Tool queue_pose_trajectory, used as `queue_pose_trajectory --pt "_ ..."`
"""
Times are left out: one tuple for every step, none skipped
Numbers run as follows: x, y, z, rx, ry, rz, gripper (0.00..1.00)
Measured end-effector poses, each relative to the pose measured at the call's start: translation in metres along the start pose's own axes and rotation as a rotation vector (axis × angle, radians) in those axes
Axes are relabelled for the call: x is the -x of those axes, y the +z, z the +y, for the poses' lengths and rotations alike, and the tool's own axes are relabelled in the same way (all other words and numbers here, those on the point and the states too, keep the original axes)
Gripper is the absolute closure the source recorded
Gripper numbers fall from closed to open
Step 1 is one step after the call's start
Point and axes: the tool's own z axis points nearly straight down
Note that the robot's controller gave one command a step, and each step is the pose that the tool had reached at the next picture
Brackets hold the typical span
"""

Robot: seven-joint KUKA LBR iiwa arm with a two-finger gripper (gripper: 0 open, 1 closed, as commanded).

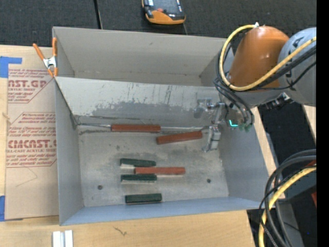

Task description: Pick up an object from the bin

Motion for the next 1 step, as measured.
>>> queue_pose_trajectory --pt "0.0017 -0.0045 0.0002 -0.001 -0.001 -0.008 0.0"
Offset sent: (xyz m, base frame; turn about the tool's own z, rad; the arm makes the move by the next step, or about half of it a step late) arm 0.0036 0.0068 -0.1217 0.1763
